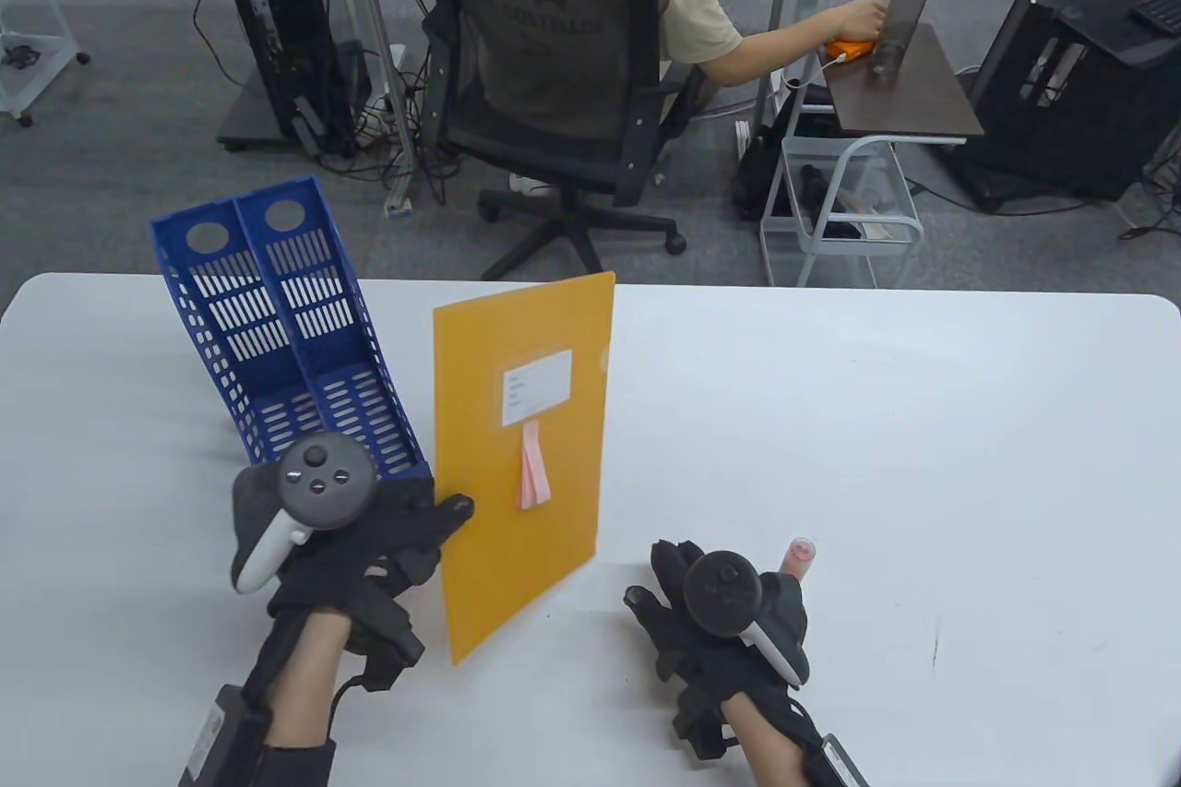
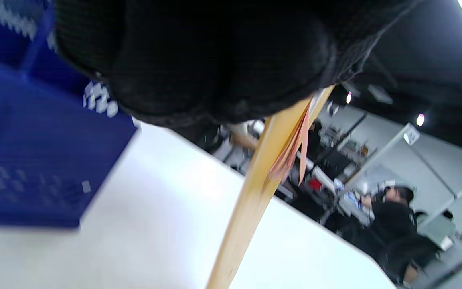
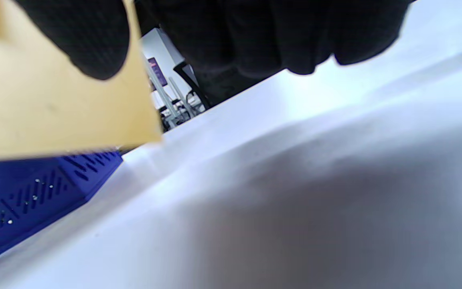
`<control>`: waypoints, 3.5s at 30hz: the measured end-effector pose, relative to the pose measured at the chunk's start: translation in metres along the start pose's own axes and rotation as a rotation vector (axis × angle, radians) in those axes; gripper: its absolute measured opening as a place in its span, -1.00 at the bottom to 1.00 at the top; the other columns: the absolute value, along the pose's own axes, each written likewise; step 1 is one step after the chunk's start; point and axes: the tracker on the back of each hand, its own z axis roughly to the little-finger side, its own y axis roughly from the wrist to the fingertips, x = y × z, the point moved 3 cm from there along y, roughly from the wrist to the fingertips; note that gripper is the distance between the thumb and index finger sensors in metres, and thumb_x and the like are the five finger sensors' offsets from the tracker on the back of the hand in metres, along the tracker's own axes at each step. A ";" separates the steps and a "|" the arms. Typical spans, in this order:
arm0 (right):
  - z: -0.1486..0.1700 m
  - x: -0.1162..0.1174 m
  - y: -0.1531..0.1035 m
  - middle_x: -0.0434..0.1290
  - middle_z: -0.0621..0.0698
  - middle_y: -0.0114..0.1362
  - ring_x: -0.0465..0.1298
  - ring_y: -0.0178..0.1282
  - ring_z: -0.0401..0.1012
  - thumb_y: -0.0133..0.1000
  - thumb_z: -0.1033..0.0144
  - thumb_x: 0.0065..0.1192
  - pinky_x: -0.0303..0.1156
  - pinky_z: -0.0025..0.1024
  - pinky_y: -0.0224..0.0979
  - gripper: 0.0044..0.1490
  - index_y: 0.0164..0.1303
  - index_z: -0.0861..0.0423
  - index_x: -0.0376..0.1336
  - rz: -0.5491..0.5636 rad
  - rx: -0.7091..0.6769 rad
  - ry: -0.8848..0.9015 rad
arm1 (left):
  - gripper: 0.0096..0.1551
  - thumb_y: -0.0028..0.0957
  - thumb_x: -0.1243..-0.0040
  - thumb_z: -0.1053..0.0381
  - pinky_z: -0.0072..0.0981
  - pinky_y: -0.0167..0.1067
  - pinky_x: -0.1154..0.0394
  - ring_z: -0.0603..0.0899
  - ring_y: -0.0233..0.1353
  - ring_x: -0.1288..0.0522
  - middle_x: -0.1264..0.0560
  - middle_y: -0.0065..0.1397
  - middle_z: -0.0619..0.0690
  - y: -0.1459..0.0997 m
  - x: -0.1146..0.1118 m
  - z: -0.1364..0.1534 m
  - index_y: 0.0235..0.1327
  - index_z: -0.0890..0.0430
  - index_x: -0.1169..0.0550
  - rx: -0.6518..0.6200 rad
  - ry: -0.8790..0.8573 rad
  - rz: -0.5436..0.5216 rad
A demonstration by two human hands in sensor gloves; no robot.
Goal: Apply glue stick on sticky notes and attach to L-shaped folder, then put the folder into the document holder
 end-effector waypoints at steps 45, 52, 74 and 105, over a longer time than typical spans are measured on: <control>-0.025 -0.002 -0.010 0.41 0.33 0.45 0.42 0.34 0.28 0.07 -0.12 0.24 0.41 0.20 0.22 -0.17 0.36 0.24 0.37 0.109 -0.124 -0.035 | -0.46 0.14 -0.14 -0.04 0.12 0.12 -0.55 0.10 -0.06 -0.74 -0.80 -0.15 0.03 0.004 0.045 0.071 0.14 0.34 -0.58 0.278 0.205 -0.635; -0.026 -0.001 -0.010 0.41 0.33 0.45 0.42 0.34 0.27 0.07 -0.12 0.24 0.41 0.20 0.23 -0.16 0.36 0.24 0.36 0.099 -0.120 -0.043 | -0.46 0.15 -0.13 -0.05 0.10 0.12 -0.56 0.09 -0.06 -0.74 -0.80 -0.15 0.02 0.011 0.047 0.074 0.14 0.33 -0.58 0.291 0.186 -0.603; -0.029 -0.003 -0.011 0.41 0.34 0.45 0.42 0.35 0.28 0.07 -0.12 0.24 0.40 0.21 0.23 -0.16 0.36 0.24 0.37 0.110 -0.127 -0.064 | -0.47 0.12 -0.19 -0.07 0.13 0.12 -0.55 0.11 -0.05 -0.74 -0.80 -0.14 0.04 0.042 -0.014 0.124 0.13 0.30 -0.61 0.393 0.074 -0.418; -0.055 -0.047 -0.033 0.46 0.32 0.42 0.46 0.33 0.25 -0.01 0.04 0.48 0.41 0.22 0.23 -0.18 0.38 0.23 0.37 0.218 -0.241 -0.039 | -0.22 0.12 -0.19 -0.24 0.30 0.43 -0.28 0.24 0.47 -0.47 -0.54 0.44 0.09 -0.001 -0.052 0.013 0.51 0.12 -0.35 -0.007 0.244 -0.214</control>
